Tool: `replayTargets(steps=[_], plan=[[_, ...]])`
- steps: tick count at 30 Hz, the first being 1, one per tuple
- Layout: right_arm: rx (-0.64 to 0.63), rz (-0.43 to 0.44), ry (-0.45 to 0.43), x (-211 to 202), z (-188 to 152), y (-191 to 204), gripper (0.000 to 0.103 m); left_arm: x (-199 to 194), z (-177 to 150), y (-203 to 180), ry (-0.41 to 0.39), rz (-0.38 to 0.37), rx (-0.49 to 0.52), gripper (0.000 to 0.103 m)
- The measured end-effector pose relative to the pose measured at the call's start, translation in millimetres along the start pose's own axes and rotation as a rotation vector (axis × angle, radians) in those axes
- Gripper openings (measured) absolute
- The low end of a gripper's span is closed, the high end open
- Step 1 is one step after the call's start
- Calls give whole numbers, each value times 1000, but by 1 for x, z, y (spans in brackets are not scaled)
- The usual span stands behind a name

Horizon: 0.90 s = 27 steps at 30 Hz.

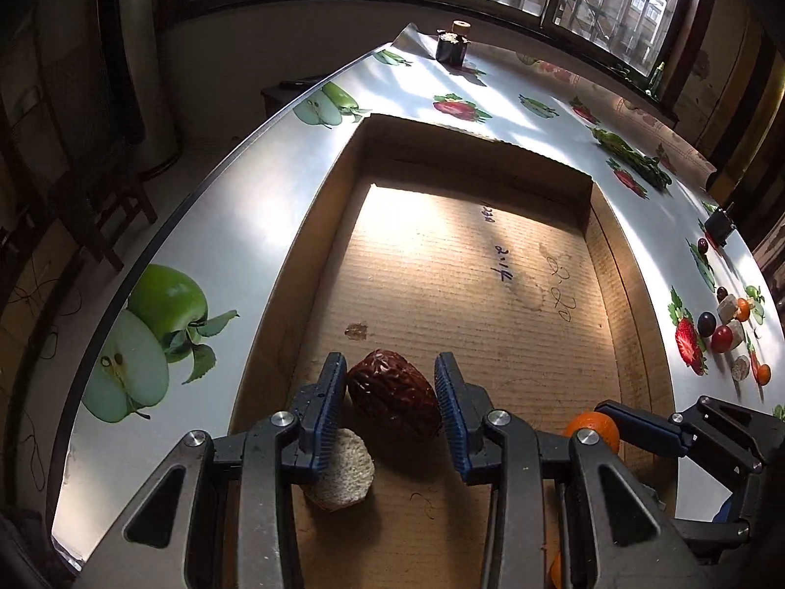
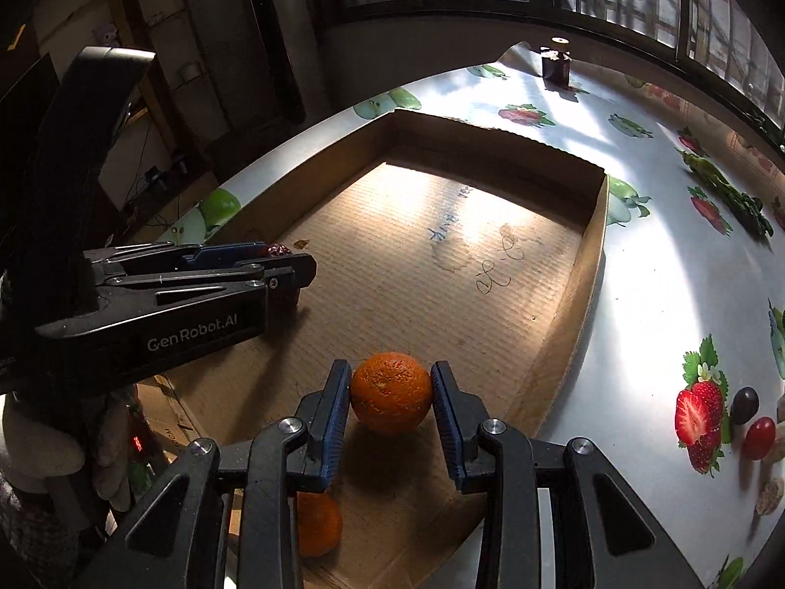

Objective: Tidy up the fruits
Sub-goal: 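Carry the date with the left tool into the box while the right tool releases its orange there, then withdraw both open tools from the box back over the fruits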

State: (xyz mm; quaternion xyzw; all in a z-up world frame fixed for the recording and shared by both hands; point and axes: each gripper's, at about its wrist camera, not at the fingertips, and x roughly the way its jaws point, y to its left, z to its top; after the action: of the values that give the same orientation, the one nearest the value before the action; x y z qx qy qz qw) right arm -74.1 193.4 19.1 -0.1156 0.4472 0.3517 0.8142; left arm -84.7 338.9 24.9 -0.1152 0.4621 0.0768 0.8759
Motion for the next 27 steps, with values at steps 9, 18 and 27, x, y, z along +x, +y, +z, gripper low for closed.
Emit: replayTargets(steps=[9,18,27], plan=[[15,31,-23,-8,-1,-1,45,-33,4,6,-69,-11,-57,38],[88,37,-208,-87,-12,-21,62,-92,2,-21,-184,-63,-61,60],[255,-74,-303,-158,-73,-100,63,-108,-14,-113,-173,-199,105,67]])
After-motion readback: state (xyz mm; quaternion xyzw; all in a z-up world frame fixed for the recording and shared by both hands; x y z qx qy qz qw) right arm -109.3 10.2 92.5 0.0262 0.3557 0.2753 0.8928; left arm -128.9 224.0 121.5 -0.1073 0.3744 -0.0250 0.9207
